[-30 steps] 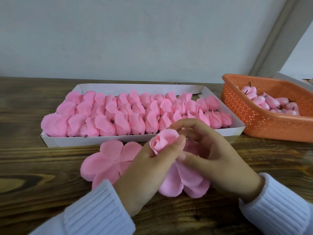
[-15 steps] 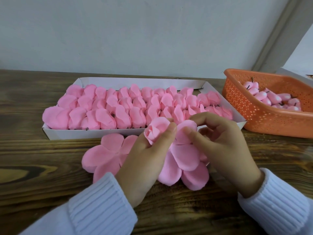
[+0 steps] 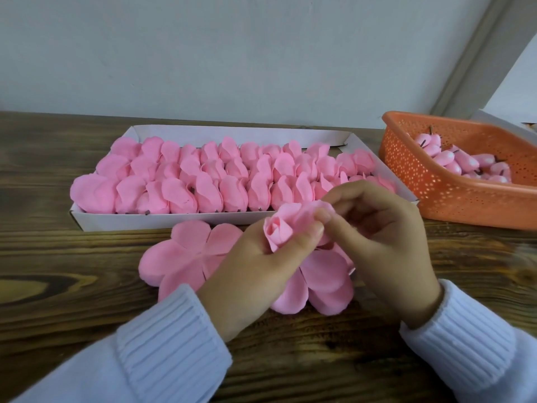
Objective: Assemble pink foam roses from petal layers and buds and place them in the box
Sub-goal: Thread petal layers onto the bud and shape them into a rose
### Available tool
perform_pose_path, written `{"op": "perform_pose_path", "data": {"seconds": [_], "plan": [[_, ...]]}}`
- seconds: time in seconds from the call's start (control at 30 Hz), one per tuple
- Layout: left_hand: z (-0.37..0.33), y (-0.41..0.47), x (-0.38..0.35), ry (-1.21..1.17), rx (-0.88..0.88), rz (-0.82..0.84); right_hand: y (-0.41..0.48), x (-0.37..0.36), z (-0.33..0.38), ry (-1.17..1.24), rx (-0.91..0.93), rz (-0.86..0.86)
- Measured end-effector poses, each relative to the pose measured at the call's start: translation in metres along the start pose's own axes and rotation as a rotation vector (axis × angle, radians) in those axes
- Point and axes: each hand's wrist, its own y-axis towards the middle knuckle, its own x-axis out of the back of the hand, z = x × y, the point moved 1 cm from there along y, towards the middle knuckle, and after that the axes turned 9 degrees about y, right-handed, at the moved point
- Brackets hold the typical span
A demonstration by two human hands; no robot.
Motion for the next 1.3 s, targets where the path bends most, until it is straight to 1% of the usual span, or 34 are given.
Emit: {"op": "perform_pose_path", "data": {"seconds": [0.07, 0.2, 0.33, 0.47, 0.53, 0.63, 0.73, 0.83, 0.9, 0.97, 1.03, 1.2, 1.3], "plan": [[-0.002, -0.001, -0.001, 0.032, -0.038, 0.020, 0.000, -0.001, 0.001, 0.072, 0.002, 0.028], [-0.002, 0.000, -0.001, 0.027, -0.065, -0.009, 0.000, -0.002, 0.002, 0.188, -0.007, 0.072], [-0.007, 0.000, -0.002, 0.075, -0.109, 0.030, 0.001, -0.002, 0.001, 0.179, -0.012, 0.069], [0.002, 0.000, 0.002, 0.082, -0.050, 0.008, 0.000, 0.000, 0.000, 0.136, -0.017, 0.029], [0.003, 0.000, 0.001, 0.097, -0.031, -0.005, 0.001, 0.000, 0.000, 0.145, -0.022, 0.040], [0.002, -0.001, 0.000, 0.075, -0.011, -0.023, 0.000, -0.001, 0.002, 0.192, -0.019, 0.088], [0.003, -0.001, 0.000, 0.000, 0.009, -0.050, 0.000, -0.002, 0.002, 0.259, -0.039, 0.073], [0.001, -0.001, 0.000, -0.188, 0.112, -0.135, 0.000, -0.002, 0.000, 0.328, -0.114, 0.076], [0.001, 0.000, 0.001, -0.258, 0.153, -0.169, 0.000, -0.002, 0.000, 0.348, -0.165, 0.140], [0.000, 0.000, 0.001, -0.314, 0.151, -0.160, -0.003, -0.006, 0.000, 0.345, -0.201, 0.222], [-0.001, 0.001, -0.001, -0.355, 0.143, -0.119, -0.005, -0.011, 0.001, 0.377, -0.267, 0.250], [-0.002, 0.000, -0.002, -0.320, 0.091, -0.062, -0.007, -0.018, 0.003, 0.520, -0.393, 0.183], [-0.006, -0.002, -0.001, -0.212, 0.058, 0.057, -0.006, -0.017, 0.001, 0.658, -0.503, 0.179]]}}
